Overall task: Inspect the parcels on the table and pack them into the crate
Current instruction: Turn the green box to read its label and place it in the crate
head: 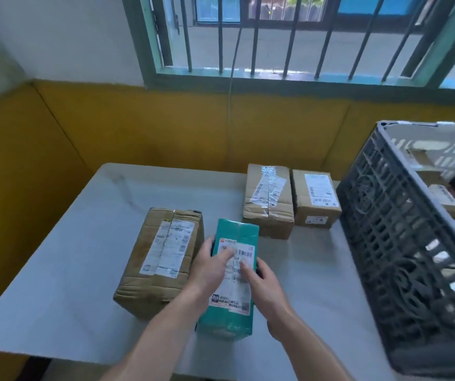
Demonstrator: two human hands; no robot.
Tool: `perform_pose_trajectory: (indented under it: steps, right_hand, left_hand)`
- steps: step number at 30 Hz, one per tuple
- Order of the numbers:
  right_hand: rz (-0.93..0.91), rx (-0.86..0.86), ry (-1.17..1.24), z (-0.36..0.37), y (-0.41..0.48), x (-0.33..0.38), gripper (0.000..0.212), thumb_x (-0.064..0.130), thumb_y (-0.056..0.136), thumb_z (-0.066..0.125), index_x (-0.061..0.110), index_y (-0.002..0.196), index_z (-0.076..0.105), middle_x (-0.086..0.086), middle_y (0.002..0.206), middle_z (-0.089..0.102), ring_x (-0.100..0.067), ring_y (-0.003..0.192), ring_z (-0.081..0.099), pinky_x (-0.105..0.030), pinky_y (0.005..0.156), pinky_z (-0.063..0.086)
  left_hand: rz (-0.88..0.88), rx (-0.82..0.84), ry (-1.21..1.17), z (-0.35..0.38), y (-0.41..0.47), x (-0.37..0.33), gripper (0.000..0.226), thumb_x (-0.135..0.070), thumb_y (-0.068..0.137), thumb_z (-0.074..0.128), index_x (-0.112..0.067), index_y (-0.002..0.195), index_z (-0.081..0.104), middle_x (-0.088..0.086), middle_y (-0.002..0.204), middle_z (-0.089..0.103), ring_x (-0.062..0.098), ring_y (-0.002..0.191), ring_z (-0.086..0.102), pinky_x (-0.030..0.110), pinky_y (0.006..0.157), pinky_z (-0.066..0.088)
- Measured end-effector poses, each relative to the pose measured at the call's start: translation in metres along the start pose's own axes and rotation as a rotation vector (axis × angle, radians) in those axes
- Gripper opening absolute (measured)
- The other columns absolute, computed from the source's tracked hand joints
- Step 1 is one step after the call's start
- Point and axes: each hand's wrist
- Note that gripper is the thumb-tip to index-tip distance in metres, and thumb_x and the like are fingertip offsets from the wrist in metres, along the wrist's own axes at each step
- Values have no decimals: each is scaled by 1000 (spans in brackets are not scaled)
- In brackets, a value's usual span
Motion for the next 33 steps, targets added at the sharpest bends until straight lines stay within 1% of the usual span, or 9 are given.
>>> perform_pose_trajectory:
  steps: [3,6,12,16,19,22,26,30,33]
  right_hand:
    - [-87,-74,62,3,-7,7,24,33,102,58,33,125,62,12,101,78,-6,89,76,-32,77,61]
    - [-180,-160,78,-5,-15,18,23,32,101,59,36,123,63,13,101,78,-7,88,76,-33,77,62]
    - [-306,-221,122,-33,-26,46,24,31,101,59,44,121,60,16,105,77,-5,92,75,-30,75,63]
    - [-365,-215,145,-39,-29,59,26,30,101,59,49,121,59,20,107,75,-4,94,74,-32,75,63]
    - [-390,-202,159,-47,-30,66,38,34,99,63,45,135,56,16,115,74,-9,96,75,-40,81,63]
    - [-413,-168,122,-52,-29,68,54,44,93,69,53,142,47,11,125,70,-14,98,75,-45,80,64]
    - [-414,-96,129,-56,-27,66,74,54,79,72,55,146,38,16,118,72,-12,98,75,-39,76,64]
    - [-424,-70,141,-63,-22,71,64,45,87,69,49,146,42,14,116,74,-16,101,75,-49,83,63]
    - [-425,-50,191,-67,-18,75,56,34,95,68,46,144,44,12,117,74,-18,102,75,-49,84,62]
  left_hand:
    - [84,104,-8,-5,0,-9,28,-25,103,55,-41,126,57,-2,102,78,25,88,78,56,83,62]
    - [189,188,17,-4,-3,-19,36,-27,102,58,-53,127,54,-11,106,77,19,91,77,43,79,64]
    - [297,247,-125,19,-13,-32,53,-15,101,59,-46,142,48,-8,117,74,17,97,76,30,70,62]
    - [358,266,-157,29,-16,-43,63,-15,102,58,-55,146,38,-13,119,72,17,98,75,31,71,62]
    - [363,245,-168,40,-18,-47,69,-23,101,61,-58,150,27,-17,121,70,15,101,74,37,76,64]
    - [328,224,-214,50,-21,-50,67,-32,94,68,-53,148,36,-8,124,71,22,103,74,50,84,62]
    - [360,252,-227,58,-19,-52,55,-29,98,64,-56,142,44,-8,122,72,23,105,74,48,84,63]
    - [396,318,-223,59,-19,-51,66,-29,91,63,-65,139,36,-15,128,67,17,114,70,36,83,62]
    - [424,260,-252,62,-19,-50,60,-27,88,68,-65,129,47,-18,126,67,13,117,67,31,83,61]
Point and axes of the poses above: each hand's wrist, its own y-axis towards the middle knuckle, its own z-axis out of the palm, x = y × z
